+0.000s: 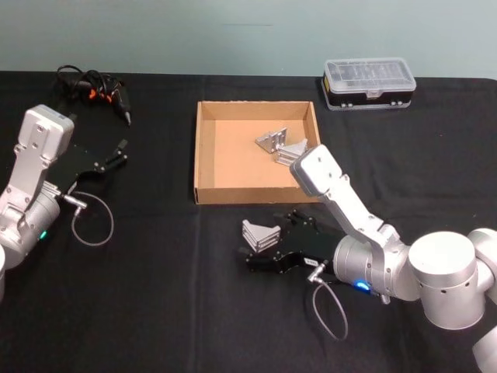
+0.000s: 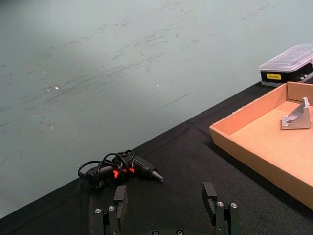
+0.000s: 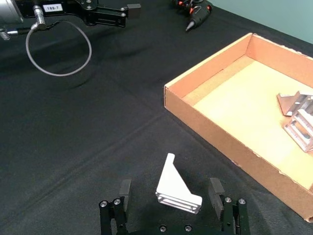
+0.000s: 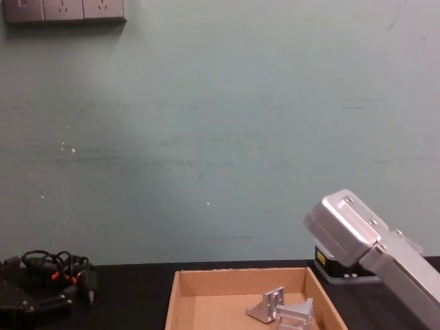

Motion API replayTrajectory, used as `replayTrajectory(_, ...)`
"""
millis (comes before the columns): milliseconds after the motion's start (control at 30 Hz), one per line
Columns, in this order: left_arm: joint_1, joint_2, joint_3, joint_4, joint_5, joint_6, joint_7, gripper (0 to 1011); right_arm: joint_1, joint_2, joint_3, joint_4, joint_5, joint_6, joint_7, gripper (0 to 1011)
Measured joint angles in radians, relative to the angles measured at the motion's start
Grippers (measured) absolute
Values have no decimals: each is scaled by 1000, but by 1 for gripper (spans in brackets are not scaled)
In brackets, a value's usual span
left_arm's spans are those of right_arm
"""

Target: Use one hand to pick up the angle iron from the table and place it into the box.

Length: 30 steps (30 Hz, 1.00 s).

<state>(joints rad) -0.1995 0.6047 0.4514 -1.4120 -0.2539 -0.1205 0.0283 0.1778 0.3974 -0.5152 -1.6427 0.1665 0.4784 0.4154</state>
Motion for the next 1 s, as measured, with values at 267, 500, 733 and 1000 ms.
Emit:
replayTrajectory(267, 0, 0, 0, 0, 0, 0, 0, 1011, 1, -2, 0, 8, -5, -7, 9, 964)
replayTrajectory(500, 0, 0, 0, 0, 0, 0, 0, 1011, 0, -4, 2, 8, -11, -12, 9, 768)
replayTrajectory(733, 0, 0, 0, 0, 0, 0, 0, 1011, -2, -6, 5, 9, -12, -20, 11, 553)
replayTrajectory(1000, 0, 0, 0, 0, 0, 0, 0, 1011, -3, -9, 5, 13, -14, -28, 12, 458)
